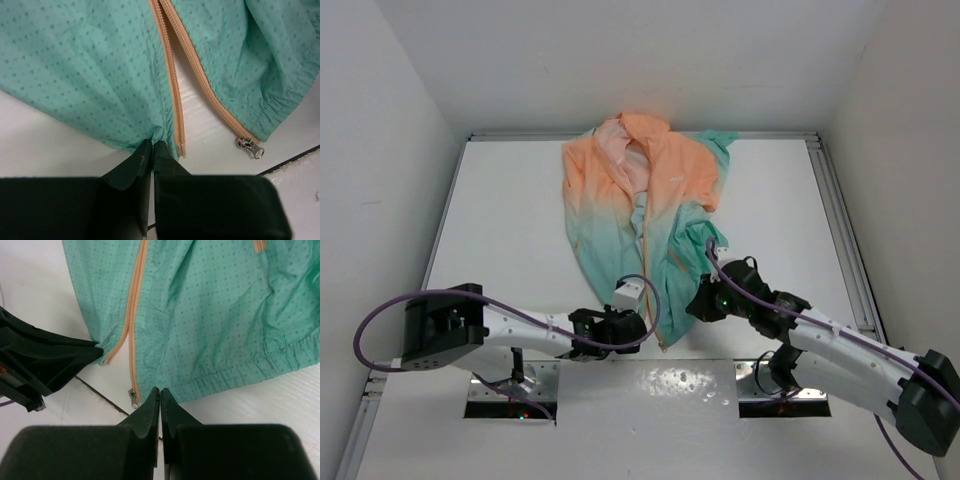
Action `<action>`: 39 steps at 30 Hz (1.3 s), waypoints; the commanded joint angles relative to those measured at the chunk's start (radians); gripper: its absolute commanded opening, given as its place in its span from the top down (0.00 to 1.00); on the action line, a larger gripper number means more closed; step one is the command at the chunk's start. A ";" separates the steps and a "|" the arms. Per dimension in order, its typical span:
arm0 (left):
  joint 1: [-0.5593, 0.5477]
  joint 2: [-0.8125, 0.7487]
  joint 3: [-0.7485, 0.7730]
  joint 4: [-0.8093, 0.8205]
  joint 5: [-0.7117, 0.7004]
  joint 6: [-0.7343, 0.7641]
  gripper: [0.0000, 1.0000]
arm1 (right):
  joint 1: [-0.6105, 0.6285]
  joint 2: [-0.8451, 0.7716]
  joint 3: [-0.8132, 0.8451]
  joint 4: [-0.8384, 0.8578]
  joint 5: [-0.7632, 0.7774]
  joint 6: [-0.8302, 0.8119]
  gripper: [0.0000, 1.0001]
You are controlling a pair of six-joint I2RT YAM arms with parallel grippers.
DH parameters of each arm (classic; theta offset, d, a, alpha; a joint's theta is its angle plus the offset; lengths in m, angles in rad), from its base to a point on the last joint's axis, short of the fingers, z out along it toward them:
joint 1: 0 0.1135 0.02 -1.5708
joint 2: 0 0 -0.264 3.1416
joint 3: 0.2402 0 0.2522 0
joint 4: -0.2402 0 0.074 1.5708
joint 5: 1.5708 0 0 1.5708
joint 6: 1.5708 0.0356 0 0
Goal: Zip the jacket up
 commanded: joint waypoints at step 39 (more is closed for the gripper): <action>0.002 -0.685 -0.350 0.526 -0.101 0.040 1.00 | 0.110 0.369 0.061 0.822 -0.175 0.478 0.66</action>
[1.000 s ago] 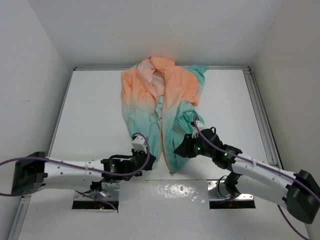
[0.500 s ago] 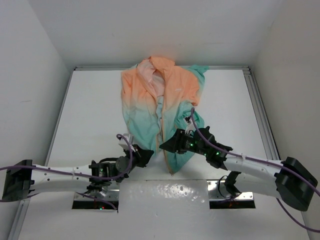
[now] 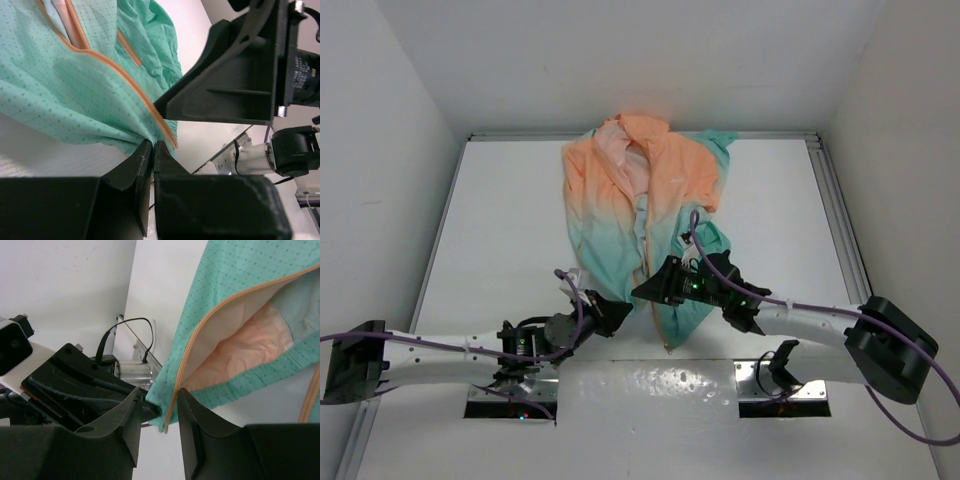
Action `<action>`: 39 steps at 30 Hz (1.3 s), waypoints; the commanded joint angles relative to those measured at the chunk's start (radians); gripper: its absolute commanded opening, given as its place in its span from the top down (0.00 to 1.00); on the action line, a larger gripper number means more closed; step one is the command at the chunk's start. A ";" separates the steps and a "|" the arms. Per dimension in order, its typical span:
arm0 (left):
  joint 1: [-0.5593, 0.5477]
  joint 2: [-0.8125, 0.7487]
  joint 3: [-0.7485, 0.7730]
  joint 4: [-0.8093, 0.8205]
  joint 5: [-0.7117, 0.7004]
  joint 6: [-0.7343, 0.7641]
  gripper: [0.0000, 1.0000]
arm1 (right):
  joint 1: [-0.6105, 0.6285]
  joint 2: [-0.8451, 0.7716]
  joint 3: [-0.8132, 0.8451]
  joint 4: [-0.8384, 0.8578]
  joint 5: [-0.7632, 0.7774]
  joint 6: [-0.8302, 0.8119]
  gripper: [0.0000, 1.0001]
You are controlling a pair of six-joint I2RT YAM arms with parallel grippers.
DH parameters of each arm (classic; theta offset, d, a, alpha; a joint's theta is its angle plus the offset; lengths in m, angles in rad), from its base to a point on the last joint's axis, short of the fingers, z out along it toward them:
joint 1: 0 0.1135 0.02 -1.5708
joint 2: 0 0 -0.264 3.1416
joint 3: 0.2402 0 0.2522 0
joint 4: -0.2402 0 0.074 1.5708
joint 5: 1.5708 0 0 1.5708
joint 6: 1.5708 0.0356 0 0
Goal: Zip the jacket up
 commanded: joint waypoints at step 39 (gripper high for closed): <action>0.001 -0.005 -0.015 0.157 0.021 -0.004 0.73 | 0.011 0.066 -0.092 0.416 -0.039 0.179 1.00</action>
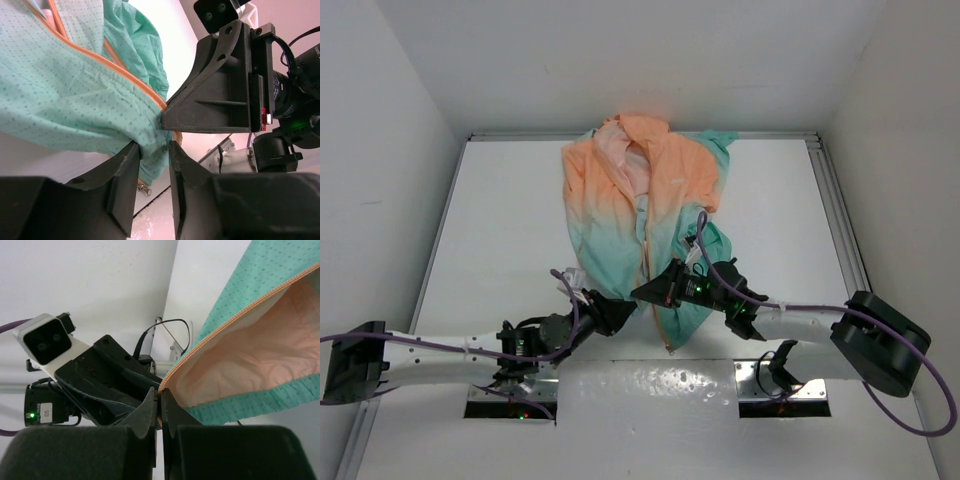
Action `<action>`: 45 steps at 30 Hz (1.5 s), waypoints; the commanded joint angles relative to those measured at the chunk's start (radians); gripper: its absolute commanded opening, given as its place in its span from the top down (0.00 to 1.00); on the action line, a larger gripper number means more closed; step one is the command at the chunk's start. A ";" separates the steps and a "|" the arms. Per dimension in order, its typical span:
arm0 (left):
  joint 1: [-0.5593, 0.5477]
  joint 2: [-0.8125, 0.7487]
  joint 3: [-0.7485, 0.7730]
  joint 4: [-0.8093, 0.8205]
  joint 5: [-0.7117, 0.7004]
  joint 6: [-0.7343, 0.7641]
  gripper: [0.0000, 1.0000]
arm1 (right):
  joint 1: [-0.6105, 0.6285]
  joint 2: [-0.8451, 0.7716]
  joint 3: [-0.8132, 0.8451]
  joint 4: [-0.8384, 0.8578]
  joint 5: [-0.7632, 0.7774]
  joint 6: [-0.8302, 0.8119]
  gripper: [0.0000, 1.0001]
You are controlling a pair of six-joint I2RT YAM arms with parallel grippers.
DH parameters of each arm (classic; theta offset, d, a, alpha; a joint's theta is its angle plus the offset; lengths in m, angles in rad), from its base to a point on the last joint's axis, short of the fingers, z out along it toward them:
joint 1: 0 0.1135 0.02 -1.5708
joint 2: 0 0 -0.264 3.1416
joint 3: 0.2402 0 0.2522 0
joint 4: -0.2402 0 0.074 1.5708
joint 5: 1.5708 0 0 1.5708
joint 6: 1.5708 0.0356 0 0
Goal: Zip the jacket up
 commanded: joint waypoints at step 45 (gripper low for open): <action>0.002 -0.259 0.013 -0.342 0.031 0.134 1.00 | 0.081 -0.321 0.077 -1.085 0.218 -0.577 1.00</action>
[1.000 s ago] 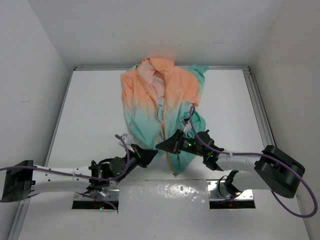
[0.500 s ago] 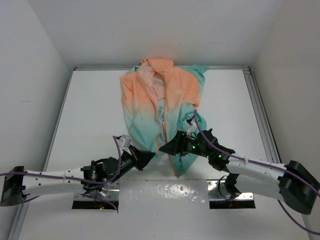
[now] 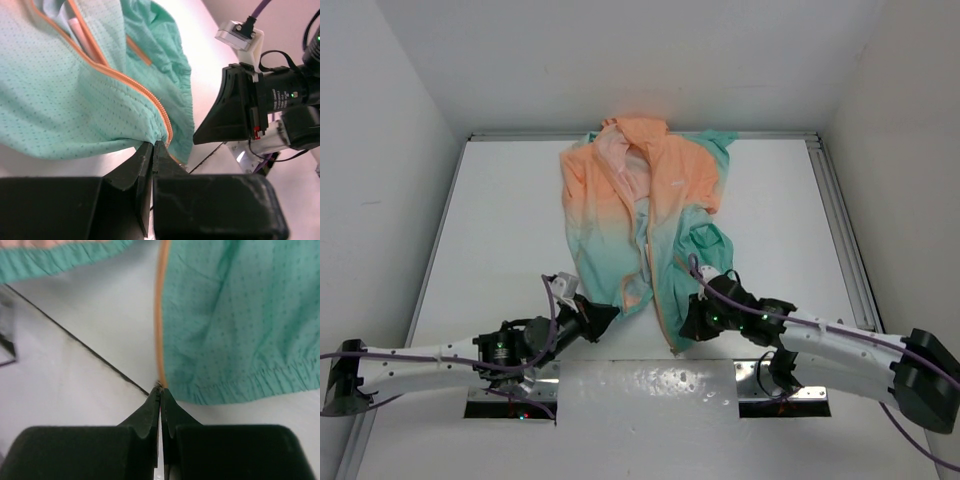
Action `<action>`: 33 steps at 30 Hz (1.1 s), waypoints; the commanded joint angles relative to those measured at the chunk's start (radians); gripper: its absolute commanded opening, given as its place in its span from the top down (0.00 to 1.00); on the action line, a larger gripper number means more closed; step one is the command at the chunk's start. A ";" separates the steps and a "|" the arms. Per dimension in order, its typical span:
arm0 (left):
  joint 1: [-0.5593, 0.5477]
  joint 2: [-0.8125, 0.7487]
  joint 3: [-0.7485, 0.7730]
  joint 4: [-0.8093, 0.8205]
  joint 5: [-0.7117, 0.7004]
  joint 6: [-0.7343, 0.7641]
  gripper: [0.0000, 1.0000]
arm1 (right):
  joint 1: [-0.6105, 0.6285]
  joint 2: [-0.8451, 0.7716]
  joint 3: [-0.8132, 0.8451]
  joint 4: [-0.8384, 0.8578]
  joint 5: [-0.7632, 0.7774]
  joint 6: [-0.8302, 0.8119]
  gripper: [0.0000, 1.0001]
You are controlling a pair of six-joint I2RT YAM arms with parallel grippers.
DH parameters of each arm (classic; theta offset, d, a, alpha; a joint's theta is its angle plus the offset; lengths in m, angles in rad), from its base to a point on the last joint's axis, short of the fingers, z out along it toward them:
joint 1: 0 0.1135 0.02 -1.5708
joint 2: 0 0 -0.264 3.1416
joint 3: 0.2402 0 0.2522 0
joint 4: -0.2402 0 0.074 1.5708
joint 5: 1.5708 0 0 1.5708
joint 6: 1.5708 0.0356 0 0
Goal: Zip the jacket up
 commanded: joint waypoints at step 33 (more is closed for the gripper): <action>0.002 0.048 0.046 -0.026 -0.034 -0.032 1.00 | 0.335 0.432 0.190 -0.161 0.406 -0.060 0.62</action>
